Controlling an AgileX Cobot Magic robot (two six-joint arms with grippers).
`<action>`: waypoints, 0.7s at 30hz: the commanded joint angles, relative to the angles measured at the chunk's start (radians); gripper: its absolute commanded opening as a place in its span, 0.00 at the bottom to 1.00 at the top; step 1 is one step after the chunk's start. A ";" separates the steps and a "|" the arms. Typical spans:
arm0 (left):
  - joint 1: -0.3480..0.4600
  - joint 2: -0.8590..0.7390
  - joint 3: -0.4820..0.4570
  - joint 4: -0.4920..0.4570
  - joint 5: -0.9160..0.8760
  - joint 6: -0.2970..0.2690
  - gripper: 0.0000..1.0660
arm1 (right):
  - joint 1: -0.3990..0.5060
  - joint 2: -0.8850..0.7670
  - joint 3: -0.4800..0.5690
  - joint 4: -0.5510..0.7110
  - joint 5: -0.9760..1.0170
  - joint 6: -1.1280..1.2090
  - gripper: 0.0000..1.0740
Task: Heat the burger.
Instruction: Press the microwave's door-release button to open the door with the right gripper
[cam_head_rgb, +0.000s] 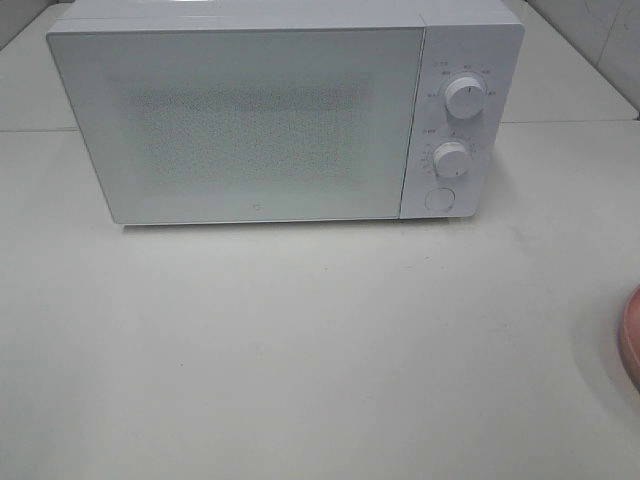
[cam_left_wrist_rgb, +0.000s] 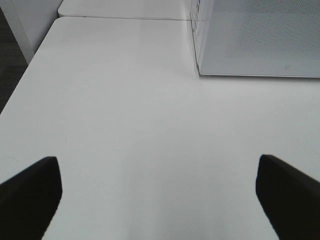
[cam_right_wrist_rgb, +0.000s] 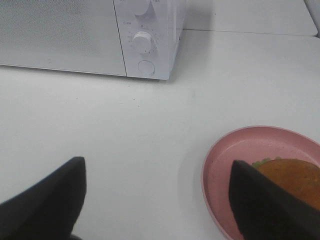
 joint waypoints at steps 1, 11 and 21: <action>-0.006 -0.015 0.001 0.003 -0.017 -0.001 0.92 | -0.002 -0.027 0.002 -0.001 -0.011 -0.014 0.70; -0.006 -0.015 0.001 0.003 -0.017 -0.001 0.92 | -0.002 -0.027 0.002 -0.001 -0.011 -0.014 0.70; -0.006 -0.015 0.001 0.003 -0.017 -0.001 0.92 | -0.002 -0.027 0.002 -0.001 -0.011 -0.014 0.70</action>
